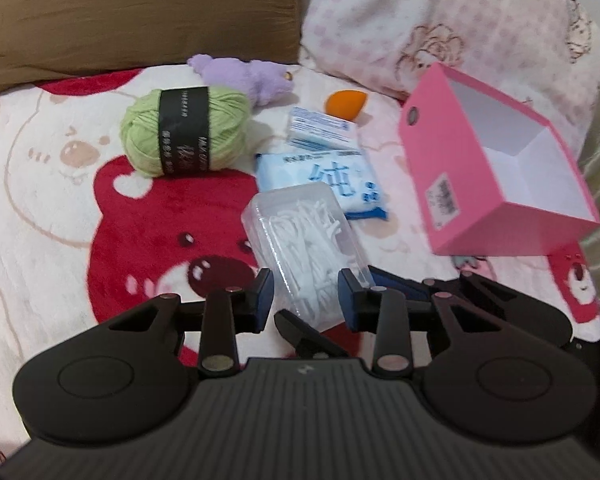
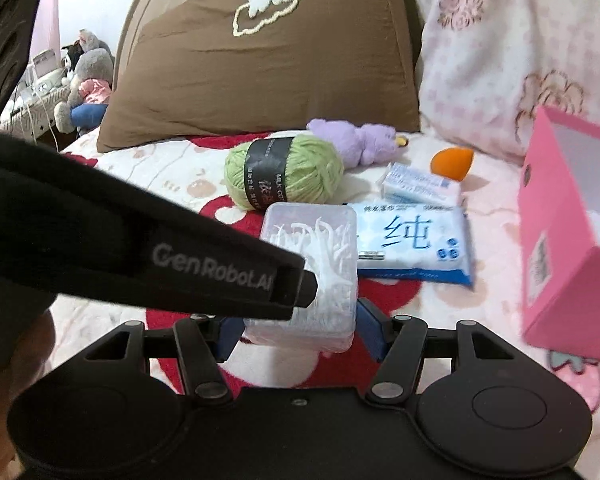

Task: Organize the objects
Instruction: 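Lift the floss-pick box with the left tool and carry it over the pink box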

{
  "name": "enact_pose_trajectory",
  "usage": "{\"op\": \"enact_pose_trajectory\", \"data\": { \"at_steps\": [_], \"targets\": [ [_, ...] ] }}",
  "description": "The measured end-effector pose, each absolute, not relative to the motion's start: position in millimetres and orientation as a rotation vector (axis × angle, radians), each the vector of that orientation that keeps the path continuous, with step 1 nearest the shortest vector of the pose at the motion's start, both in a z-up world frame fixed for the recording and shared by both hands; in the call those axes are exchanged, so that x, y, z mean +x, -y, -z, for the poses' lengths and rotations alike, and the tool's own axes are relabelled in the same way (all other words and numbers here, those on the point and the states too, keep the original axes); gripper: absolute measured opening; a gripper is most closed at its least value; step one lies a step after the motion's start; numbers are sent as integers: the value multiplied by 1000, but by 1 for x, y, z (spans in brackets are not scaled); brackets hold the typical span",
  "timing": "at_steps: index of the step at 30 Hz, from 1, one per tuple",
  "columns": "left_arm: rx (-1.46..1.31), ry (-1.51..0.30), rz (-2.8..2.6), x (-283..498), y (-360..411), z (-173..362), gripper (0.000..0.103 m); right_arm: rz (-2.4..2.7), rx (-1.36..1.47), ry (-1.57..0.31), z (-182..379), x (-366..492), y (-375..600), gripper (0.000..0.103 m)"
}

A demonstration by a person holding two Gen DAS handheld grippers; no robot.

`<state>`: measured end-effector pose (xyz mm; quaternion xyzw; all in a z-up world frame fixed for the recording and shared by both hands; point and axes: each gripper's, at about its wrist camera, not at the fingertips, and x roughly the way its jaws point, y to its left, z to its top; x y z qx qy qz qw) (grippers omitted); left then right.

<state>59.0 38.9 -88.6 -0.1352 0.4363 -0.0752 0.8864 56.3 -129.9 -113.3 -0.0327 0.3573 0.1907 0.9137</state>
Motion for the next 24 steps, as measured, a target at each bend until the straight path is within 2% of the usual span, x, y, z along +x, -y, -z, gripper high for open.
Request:
{"op": "enact_pose_trajectory", "data": {
  "at_steps": [14,24],
  "targets": [
    [-347,-852,293,31,-11,51,33,-425,-239,-742,57,30,168,64],
    [-317,-854,372,33,33,9,33,-325,-248,-734,16,15,202,64]
  ]
}}
